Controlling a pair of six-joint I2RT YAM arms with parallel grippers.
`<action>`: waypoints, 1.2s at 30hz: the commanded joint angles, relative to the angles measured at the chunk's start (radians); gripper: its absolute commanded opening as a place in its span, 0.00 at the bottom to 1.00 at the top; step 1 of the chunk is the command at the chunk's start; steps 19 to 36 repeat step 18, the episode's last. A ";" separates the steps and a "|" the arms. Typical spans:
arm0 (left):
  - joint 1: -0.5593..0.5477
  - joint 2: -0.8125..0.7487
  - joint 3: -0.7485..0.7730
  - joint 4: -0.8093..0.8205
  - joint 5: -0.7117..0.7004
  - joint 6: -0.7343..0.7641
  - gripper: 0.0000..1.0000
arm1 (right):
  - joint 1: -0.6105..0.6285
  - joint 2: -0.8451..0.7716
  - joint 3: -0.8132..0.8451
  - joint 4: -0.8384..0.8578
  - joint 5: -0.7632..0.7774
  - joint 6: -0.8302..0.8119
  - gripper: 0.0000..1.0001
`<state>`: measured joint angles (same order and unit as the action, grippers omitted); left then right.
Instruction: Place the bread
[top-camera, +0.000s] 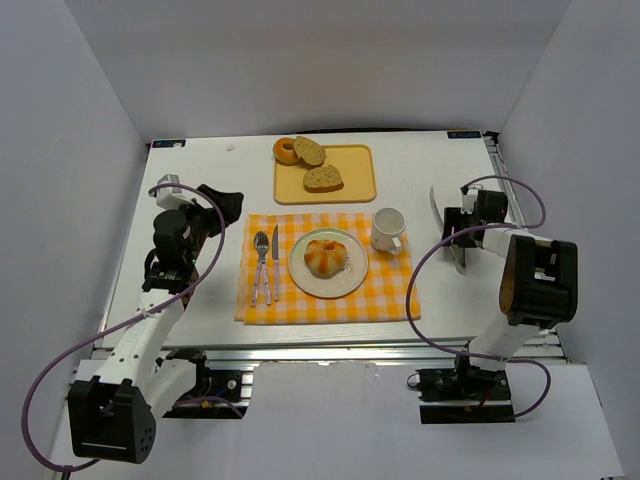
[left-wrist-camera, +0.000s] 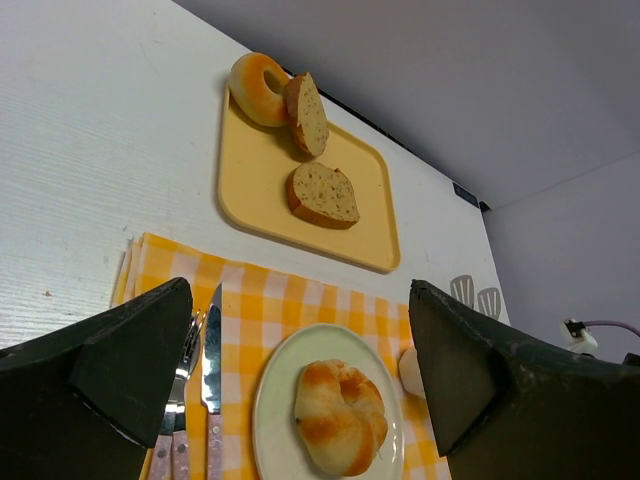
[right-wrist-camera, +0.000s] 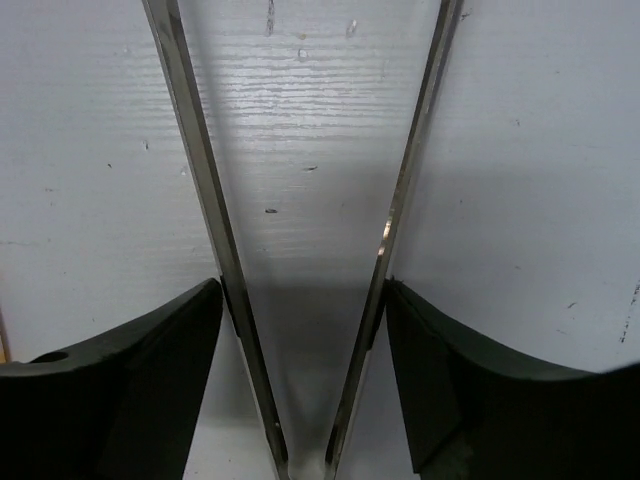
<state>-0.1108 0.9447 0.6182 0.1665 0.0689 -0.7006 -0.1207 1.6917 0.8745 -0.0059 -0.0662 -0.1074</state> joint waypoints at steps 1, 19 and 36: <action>-0.004 -0.004 0.023 0.024 0.008 -0.002 0.98 | -0.014 0.005 0.018 -0.040 -0.041 -0.031 0.73; -0.003 0.023 0.052 -0.007 0.042 0.004 0.98 | -0.011 -0.210 0.455 -0.266 -0.128 -0.066 0.90; -0.003 0.023 0.052 -0.007 0.042 0.004 0.98 | -0.011 -0.210 0.455 -0.266 -0.128 -0.066 0.90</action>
